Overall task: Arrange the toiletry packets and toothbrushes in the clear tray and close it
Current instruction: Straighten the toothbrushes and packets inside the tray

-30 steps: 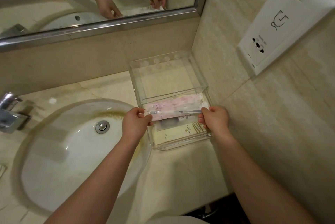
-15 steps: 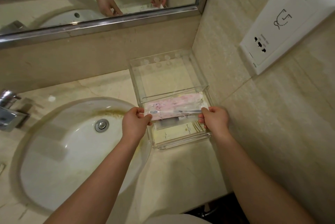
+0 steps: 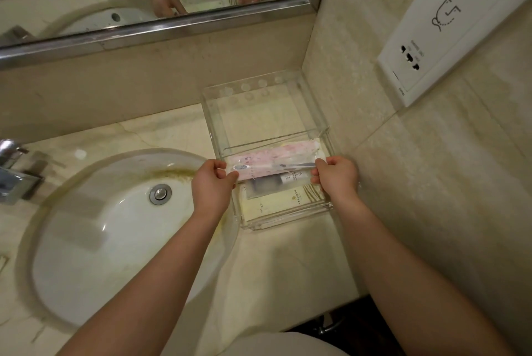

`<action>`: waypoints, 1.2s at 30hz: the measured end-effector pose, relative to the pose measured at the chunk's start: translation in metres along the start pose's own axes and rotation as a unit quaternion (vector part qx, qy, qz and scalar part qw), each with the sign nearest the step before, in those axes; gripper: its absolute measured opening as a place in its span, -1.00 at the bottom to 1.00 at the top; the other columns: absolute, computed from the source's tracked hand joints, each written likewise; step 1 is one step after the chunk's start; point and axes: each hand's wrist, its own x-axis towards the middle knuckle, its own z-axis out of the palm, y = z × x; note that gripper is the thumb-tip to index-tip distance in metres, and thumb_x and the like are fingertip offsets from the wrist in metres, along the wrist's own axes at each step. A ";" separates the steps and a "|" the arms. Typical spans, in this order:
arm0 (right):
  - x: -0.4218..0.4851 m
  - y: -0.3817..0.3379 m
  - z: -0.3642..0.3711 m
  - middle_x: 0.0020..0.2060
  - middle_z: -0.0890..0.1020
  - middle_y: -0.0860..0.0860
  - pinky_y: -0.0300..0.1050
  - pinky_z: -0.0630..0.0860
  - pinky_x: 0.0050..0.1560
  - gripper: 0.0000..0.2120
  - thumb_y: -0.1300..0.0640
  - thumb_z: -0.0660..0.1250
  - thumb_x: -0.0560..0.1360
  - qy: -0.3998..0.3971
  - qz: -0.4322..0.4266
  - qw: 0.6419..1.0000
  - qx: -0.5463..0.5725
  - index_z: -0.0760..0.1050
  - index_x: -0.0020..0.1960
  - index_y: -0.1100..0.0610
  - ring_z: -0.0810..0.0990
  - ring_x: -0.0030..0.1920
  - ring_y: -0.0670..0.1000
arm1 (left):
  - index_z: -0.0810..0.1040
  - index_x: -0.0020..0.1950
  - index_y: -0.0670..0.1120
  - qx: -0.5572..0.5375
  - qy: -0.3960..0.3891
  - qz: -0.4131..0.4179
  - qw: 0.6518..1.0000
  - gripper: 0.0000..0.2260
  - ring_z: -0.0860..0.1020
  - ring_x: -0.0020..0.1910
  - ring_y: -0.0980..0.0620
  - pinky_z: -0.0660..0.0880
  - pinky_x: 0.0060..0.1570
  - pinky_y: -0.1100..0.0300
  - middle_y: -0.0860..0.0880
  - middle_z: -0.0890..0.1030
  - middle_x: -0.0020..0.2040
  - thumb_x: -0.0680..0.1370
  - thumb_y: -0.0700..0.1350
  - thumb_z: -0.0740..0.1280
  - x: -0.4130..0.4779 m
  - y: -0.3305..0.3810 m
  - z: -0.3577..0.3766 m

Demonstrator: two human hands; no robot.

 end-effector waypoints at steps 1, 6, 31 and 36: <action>0.000 -0.001 0.001 -0.39 0.65 -0.02 -0.25 0.45 -0.47 -0.86 0.17 0.29 0.55 0.005 -0.005 1.000 -0.009 0.57 -0.14 0.17 0.62 -0.48 -0.11 | 0.50 -0.02 -0.06 0.008 0.001 0.013 1.000 -0.83 0.64 -0.25 -0.05 0.35 -0.35 0.29 -0.16 0.62 -0.18 0.46 -0.19 0.44 0.000 -0.001 0.001; -0.001 0.002 0.001 -0.45 0.67 0.00 -0.13 0.57 -0.36 -0.75 0.13 0.29 0.51 0.028 -0.029 0.996 -0.085 0.52 -0.34 0.10 0.64 -0.48 -0.04 | 0.51 0.08 -0.08 0.083 0.012 0.081 0.993 -0.78 0.53 -0.28 0.03 0.39 -0.32 0.18 0.02 0.54 -0.26 0.47 -0.15 0.43 -0.005 0.001 0.002; -0.024 0.010 0.003 -0.17 0.67 -0.07 -0.12 0.48 -0.13 -0.60 0.10 0.31 0.48 0.085 -0.101 0.979 -0.159 0.46 0.31 0.03 0.60 -0.14 0.02 | 0.52 0.23 -0.20 0.263 0.039 0.302 0.915 -0.62 0.46 0.18 -0.19 0.44 0.18 -0.04 -0.19 0.52 0.19 0.42 -0.26 0.35 -0.023 -0.001 0.012; -0.038 0.021 0.003 -0.08 0.67 -0.06 -0.16 0.39 -0.15 -0.64 0.18 0.28 0.49 0.113 -0.128 0.977 -0.130 0.48 0.28 0.07 0.64 -0.07 0.10 | 0.53 0.24 -0.24 0.252 -0.015 0.345 0.904 -0.56 0.44 0.29 -0.22 0.40 0.31 -0.07 -0.22 0.53 0.25 0.36 -0.36 0.29 -0.041 -0.007 0.025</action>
